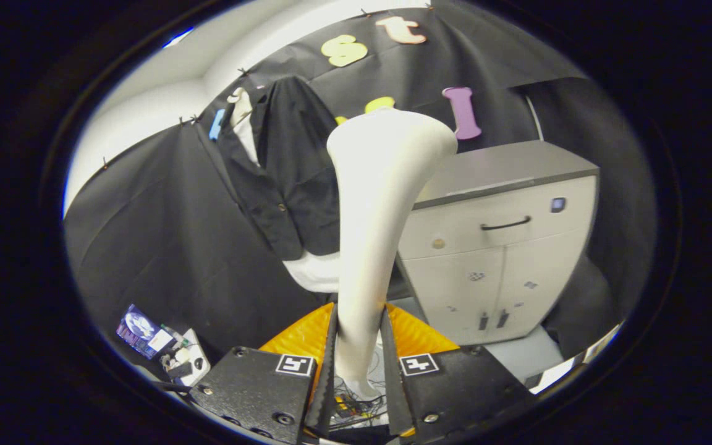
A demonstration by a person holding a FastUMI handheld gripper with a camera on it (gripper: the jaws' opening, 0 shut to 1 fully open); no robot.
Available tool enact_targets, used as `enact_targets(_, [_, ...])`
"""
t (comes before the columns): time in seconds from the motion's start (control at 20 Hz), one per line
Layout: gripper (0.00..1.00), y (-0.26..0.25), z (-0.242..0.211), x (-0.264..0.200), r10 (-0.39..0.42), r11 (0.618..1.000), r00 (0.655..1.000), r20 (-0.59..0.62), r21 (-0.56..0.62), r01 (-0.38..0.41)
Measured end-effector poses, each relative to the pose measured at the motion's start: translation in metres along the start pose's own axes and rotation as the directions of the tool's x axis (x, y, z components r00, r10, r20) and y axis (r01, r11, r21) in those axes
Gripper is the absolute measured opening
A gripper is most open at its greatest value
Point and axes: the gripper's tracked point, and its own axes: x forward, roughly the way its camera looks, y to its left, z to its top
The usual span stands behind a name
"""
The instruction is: Iron the clothes twice with a garment steamer, once on the left side and once on the right side.
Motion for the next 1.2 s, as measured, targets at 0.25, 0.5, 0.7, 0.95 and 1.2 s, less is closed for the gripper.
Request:
enact_targets(0.25, [0.37, -0.052, -0.009, -0.058, -0.079, 0.996, 0.994, 0.079, 0.051, 0.075])
enact_targets(0.5, [0.38, -0.075, -0.019, -0.097, -0.145, 0.987, 0.977, 0.159, 0.088, 0.132])
enact_targets(0.7, [0.37, -0.076, -0.020, -0.118, -0.167, 0.984, 0.967, 0.194, 0.089, 0.152])
enact_targets(0.95, [0.37, -0.101, -0.026, -0.144, -0.190, 0.981, 0.956, 0.223, 0.075, 0.178])
enact_targets(1.2, [0.38, -0.102, -0.024, -0.152, -0.219, 0.975, 0.943, 0.251, 0.022, 0.220])
